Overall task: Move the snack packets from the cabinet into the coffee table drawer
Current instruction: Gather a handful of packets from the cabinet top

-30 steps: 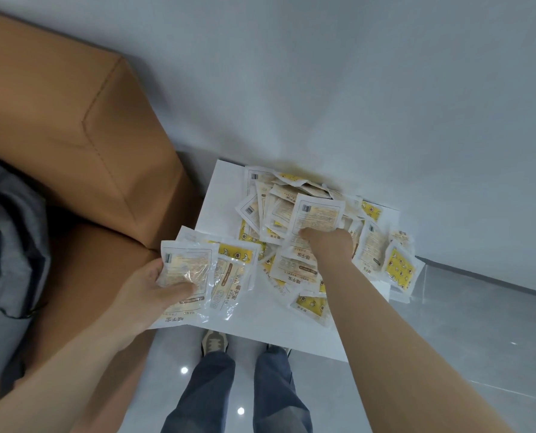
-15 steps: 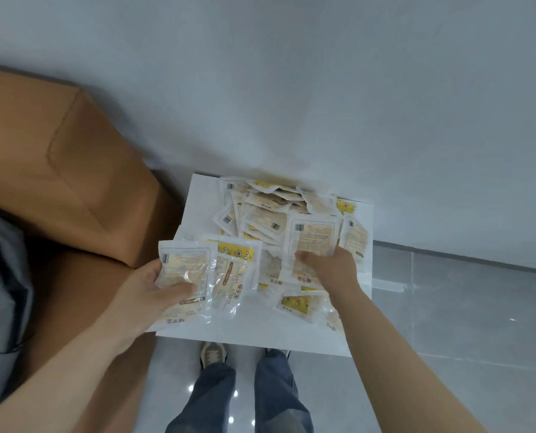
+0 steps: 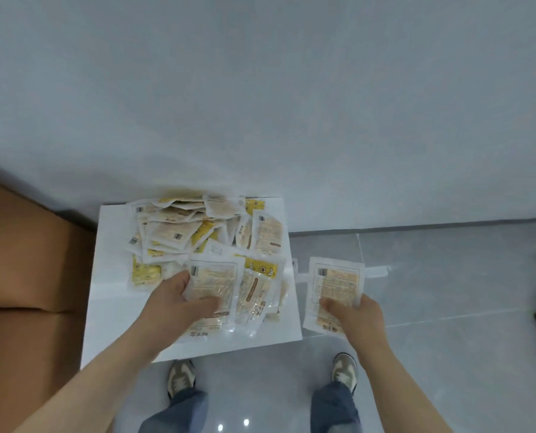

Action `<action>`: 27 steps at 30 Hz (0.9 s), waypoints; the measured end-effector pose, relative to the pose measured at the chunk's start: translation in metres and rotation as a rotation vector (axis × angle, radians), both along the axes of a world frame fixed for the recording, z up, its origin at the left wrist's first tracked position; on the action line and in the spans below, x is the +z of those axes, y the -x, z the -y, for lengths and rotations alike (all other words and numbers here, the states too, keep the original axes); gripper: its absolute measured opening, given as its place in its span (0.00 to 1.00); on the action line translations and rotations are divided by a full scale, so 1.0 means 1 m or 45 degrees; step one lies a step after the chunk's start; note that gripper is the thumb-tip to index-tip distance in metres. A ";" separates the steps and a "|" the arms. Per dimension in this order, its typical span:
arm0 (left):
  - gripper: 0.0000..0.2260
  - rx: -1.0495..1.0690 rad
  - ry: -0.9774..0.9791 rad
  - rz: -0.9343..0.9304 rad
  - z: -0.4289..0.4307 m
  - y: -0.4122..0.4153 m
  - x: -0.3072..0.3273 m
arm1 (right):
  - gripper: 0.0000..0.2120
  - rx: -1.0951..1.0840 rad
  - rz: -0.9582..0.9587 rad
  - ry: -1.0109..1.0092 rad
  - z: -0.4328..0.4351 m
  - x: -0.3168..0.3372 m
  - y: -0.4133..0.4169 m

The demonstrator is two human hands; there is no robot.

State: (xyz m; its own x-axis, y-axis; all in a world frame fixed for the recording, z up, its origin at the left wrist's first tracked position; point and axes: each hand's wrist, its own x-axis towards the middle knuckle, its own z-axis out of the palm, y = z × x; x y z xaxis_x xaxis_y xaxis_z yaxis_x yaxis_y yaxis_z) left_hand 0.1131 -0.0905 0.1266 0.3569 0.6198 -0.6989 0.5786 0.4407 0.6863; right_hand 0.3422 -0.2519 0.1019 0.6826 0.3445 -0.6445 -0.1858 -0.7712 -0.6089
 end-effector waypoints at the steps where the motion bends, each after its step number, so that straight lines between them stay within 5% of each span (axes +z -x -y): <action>1: 0.10 -0.020 -0.006 0.005 0.012 -0.018 -0.001 | 0.06 -0.014 0.004 0.001 0.014 -0.002 -0.016; 15: 0.12 -0.004 0.105 -0.059 0.218 -0.231 -0.087 | 0.10 0.366 0.126 0.109 0.141 -0.071 -0.256; 27: 0.11 0.220 -0.037 -0.243 0.229 -0.265 -0.309 | 0.11 0.882 0.249 0.146 0.096 -0.293 -0.287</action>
